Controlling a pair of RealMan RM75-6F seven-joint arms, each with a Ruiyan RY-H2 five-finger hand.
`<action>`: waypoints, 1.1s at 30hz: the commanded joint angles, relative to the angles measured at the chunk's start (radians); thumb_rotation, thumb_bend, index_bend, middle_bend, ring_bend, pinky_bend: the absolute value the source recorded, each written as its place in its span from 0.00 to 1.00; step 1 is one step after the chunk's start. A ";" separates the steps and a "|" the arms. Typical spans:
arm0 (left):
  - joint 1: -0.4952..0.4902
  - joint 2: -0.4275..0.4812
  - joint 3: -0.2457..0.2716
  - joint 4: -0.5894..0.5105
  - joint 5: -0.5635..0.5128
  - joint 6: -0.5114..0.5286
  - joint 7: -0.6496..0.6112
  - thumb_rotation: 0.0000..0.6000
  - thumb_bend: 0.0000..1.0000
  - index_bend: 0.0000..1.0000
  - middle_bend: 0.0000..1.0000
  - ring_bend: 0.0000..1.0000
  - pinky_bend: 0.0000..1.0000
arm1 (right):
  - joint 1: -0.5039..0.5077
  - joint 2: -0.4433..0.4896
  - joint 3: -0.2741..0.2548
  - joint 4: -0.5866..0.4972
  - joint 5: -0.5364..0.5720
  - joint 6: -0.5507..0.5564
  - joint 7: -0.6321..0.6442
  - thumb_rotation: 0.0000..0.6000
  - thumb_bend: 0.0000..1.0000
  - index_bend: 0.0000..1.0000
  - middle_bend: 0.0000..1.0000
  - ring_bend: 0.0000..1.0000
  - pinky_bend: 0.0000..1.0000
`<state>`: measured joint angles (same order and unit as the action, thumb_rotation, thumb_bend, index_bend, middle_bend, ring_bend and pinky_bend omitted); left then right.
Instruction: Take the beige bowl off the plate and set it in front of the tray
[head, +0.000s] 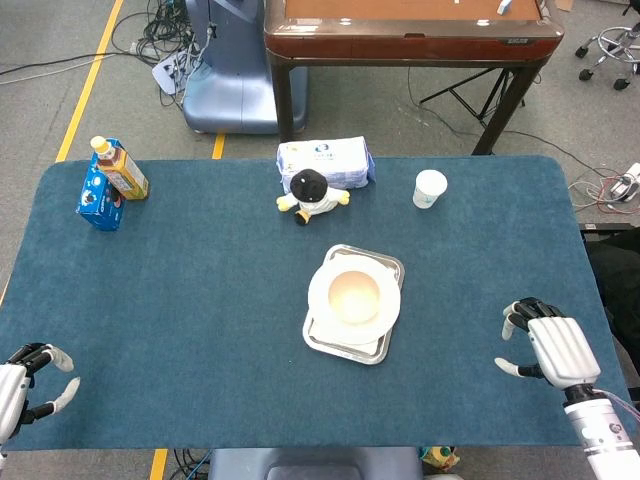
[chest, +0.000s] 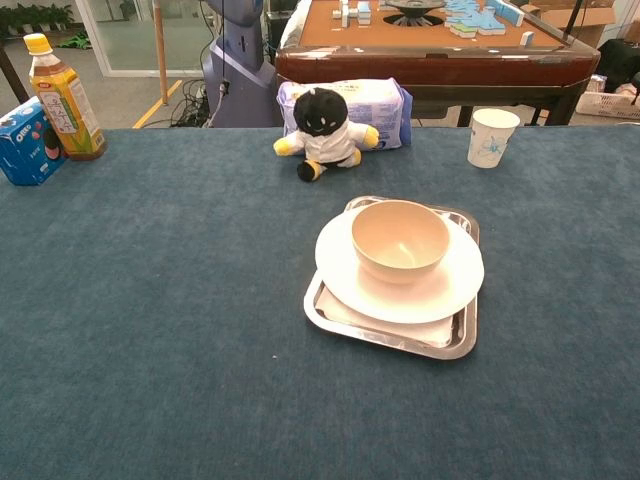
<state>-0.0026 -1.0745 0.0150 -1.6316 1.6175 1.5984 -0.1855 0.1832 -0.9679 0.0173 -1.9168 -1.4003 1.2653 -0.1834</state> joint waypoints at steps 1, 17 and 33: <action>0.005 -0.010 -0.010 0.006 -0.001 0.021 0.019 1.00 0.26 0.65 0.48 0.32 0.29 | 0.000 -0.001 0.000 0.000 0.000 0.000 -0.001 1.00 0.08 0.54 0.34 0.20 0.27; -0.002 0.012 0.011 -0.013 -0.010 -0.029 0.042 1.00 0.23 0.55 0.38 0.21 0.39 | 0.006 -0.008 0.001 0.008 0.004 -0.008 0.001 1.00 0.08 0.54 0.34 0.20 0.27; 0.002 0.019 0.014 -0.019 -0.017 -0.032 0.042 1.00 0.23 0.53 0.38 0.22 0.41 | 0.114 -0.032 0.066 0.029 -0.012 -0.080 -0.079 1.00 0.12 0.54 0.26 0.16 0.22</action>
<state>-0.0008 -1.0547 0.0291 -1.6501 1.6010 1.5672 -0.1447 0.2789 -0.9971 0.0698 -1.8933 -1.4173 1.2024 -0.2492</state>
